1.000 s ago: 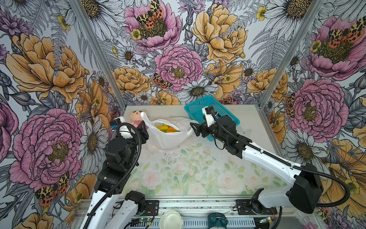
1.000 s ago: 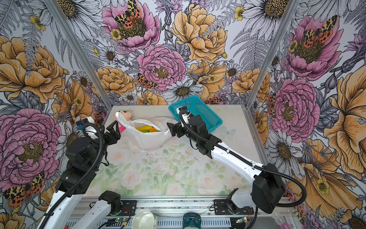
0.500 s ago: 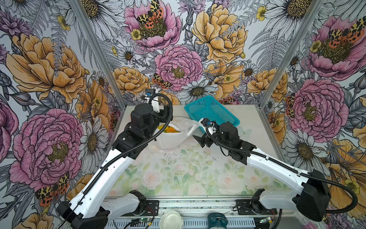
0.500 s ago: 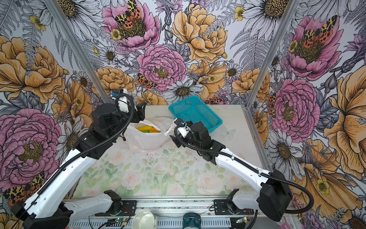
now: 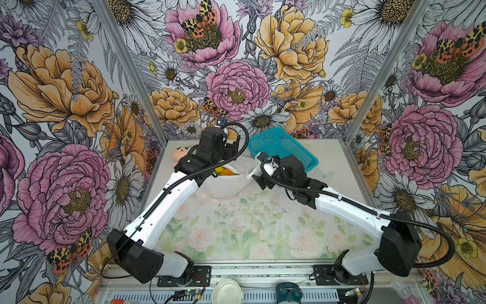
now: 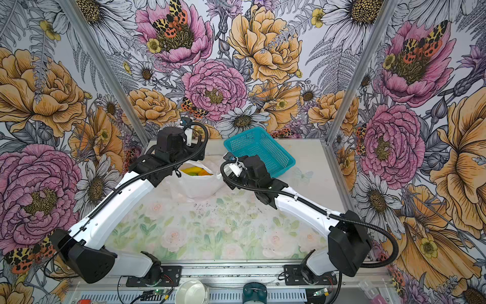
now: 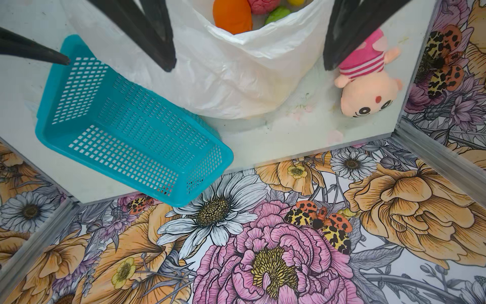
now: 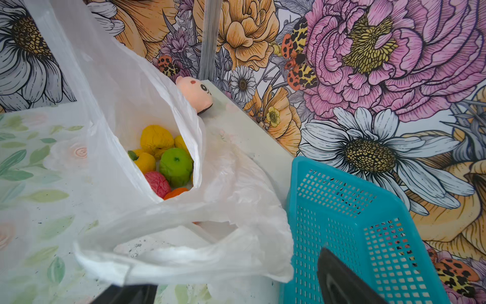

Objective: Untie the knot of the plastic bag and take out the fruit
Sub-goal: Open the plastic bag at the center of the table.

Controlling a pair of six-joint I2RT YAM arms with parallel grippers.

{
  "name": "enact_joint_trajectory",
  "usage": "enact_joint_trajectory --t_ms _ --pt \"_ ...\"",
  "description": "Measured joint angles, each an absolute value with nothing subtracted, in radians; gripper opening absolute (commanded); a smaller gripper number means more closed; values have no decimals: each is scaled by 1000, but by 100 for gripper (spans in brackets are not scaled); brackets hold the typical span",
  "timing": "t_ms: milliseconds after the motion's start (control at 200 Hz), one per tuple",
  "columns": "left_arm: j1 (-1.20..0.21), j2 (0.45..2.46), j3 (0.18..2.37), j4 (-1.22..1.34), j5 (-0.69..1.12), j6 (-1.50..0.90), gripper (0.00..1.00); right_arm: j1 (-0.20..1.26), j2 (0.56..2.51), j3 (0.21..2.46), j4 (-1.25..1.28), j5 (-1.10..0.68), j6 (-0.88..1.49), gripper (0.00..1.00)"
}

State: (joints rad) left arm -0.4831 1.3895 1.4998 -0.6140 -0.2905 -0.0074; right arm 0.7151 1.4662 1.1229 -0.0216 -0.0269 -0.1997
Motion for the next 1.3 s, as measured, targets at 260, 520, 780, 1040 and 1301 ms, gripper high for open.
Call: enact_joint_trajectory --t_ms 260,520,780,1040,1301 --pt "-424 1389 1478 -634 -264 8 90 712 1539 1240 19 47 -101 0" --pt "-430 1425 1444 -676 -257 67 88 604 1519 1217 54 94 129 0" --pt "-516 1461 1415 -693 -293 140 90 537 1470 1158 56 92 290 0" --pt "-519 1546 1444 -717 -430 187 92 537 1455 1139 57 75 337 0" --pt "-494 1659 1526 -737 -495 217 90 537 1419 1125 57 74 351 0"
